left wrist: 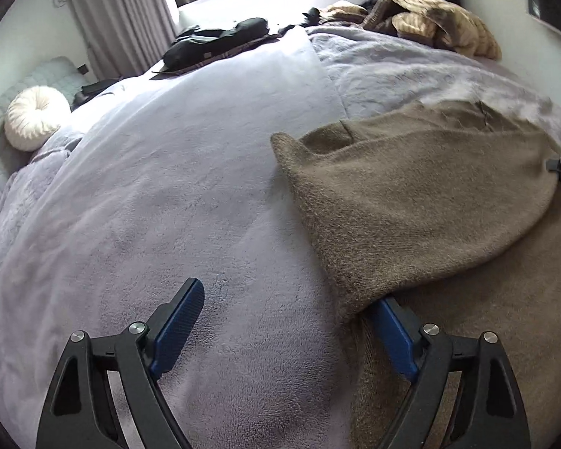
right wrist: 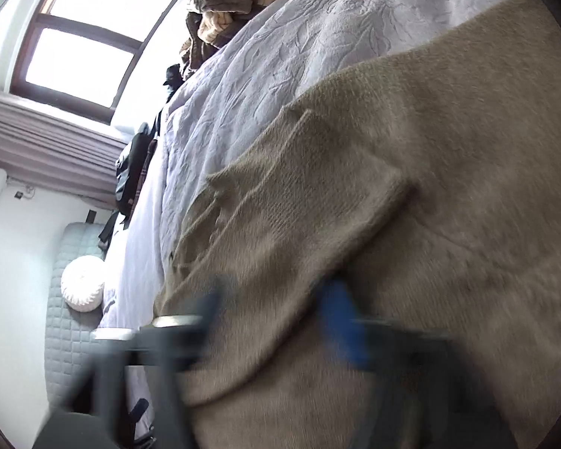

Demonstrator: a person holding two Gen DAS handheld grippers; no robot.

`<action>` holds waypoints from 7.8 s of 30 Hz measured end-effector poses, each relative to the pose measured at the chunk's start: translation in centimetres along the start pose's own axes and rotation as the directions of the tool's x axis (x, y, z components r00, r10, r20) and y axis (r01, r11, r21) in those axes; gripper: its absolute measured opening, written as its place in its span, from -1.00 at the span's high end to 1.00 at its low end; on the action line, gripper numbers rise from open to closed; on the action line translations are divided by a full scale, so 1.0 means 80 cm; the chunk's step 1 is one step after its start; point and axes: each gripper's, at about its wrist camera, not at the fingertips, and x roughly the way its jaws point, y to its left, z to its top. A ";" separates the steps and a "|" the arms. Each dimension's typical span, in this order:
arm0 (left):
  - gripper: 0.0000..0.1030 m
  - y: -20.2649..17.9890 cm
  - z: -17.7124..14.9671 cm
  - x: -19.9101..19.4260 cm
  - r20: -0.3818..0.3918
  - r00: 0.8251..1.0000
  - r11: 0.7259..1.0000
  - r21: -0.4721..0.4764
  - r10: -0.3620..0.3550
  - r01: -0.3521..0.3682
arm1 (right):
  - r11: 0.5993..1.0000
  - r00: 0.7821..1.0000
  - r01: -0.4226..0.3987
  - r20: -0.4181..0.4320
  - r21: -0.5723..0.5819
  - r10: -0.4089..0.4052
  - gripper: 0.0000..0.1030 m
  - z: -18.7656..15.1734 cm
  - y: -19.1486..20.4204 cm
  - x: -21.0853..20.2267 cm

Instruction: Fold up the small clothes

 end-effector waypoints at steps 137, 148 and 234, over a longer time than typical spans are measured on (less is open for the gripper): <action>-1.00 -0.263 0.051 -0.115 -0.019 0.946 0.943 -0.095 -0.322 0.319 | 0.956 0.888 -0.281 0.401 0.083 0.226 0.88 0.117 -0.208 -0.328; -1.00 -0.136 0.023 -0.094 -0.001 0.974 0.947 -0.235 -0.225 0.219 | 0.855 0.968 -0.247 -0.072 -0.456 0.241 0.88 0.019 0.096 -0.100; -0.67 -0.049 0.056 -0.017 0.019 0.956 0.911 -0.298 -0.294 0.286 | 0.999 1.000 -0.014 -0.013 -0.051 0.014 -0.24 0.077 -0.100 -0.099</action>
